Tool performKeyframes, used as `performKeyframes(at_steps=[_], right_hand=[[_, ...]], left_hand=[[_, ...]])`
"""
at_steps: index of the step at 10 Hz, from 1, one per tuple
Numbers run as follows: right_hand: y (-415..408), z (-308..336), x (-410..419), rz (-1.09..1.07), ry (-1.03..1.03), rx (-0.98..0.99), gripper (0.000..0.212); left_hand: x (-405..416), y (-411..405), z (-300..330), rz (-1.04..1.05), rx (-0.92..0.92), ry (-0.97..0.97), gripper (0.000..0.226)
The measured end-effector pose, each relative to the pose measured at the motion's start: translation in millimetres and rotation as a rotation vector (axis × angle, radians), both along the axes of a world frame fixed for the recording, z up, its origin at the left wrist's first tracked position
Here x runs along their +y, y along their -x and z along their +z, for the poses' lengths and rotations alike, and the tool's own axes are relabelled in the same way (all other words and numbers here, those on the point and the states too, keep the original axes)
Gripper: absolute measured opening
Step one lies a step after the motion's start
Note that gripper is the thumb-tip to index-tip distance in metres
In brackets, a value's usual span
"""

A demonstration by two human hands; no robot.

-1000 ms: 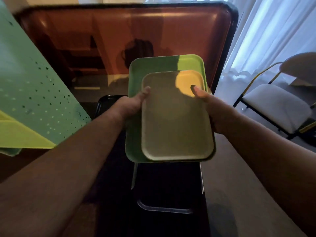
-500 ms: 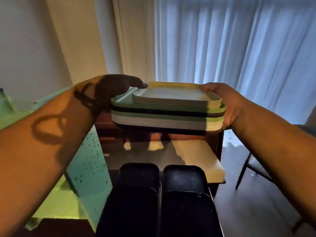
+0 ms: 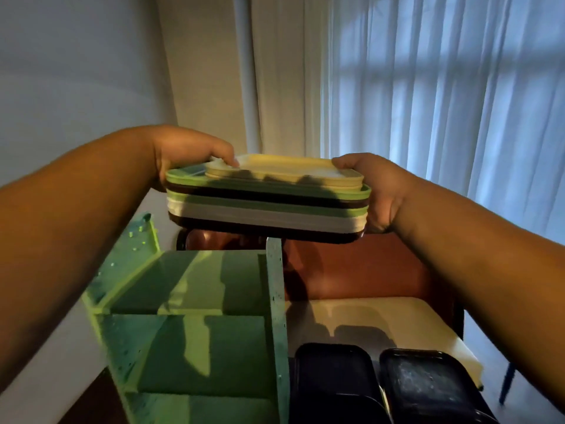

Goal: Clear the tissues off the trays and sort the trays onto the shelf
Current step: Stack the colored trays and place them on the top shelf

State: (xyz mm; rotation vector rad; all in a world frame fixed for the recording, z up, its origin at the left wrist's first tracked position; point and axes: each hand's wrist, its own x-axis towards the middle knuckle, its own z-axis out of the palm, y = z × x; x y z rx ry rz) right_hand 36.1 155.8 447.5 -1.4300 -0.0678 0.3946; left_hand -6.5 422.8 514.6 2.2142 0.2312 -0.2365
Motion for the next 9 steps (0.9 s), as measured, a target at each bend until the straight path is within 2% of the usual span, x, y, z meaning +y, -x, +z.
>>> performKeyframes(at_steps=[1, 2, 3, 4, 5, 6, 7, 8, 9], right_hand=[[3, 3, 48, -0.005, 0.048, -0.022, 0.043], [12, 5, 88, 0.007, 0.126, -0.068, 0.029], [13, 5, 118, 0.009, 0.237, -0.1, 0.018], [12, 10, 140, 0.0, 0.41, -0.288, 0.018], [7, 18, 153, -0.054, 0.446, -0.363, 0.026], [12, 25, 172, 0.16, 1.003, -0.495, 0.028], [7, 11, 192, 0.167, 1.34, -0.681, 0.061], [-15, 2, 202, 0.153, 1.286, -0.615, 0.043], [-13, -16, 207, 0.12, 1.124, -0.604, 0.018]], left_hand=[[42, 9, -3, 0.019, 0.108, -0.017, 0.05], [75, 12, -17, 0.065, 0.123, -0.011, 0.045], [96, 15, -34, 0.138, 0.067, -0.035, 0.04], [110, 13, -50, 0.161, 0.056, -0.039, 0.045], [119, 10, -56, 0.213, 0.02, -0.046, 0.047], [127, 7, -57, 0.242, 0.003, -0.073, 0.044], [132, 2, -55, 0.27, 0.002, -0.16, 0.033], [126, -1, -61, 0.306, -0.005, -0.262, 0.02], [124, -5, -75, 0.296, -0.077, -0.264, 0.018]])
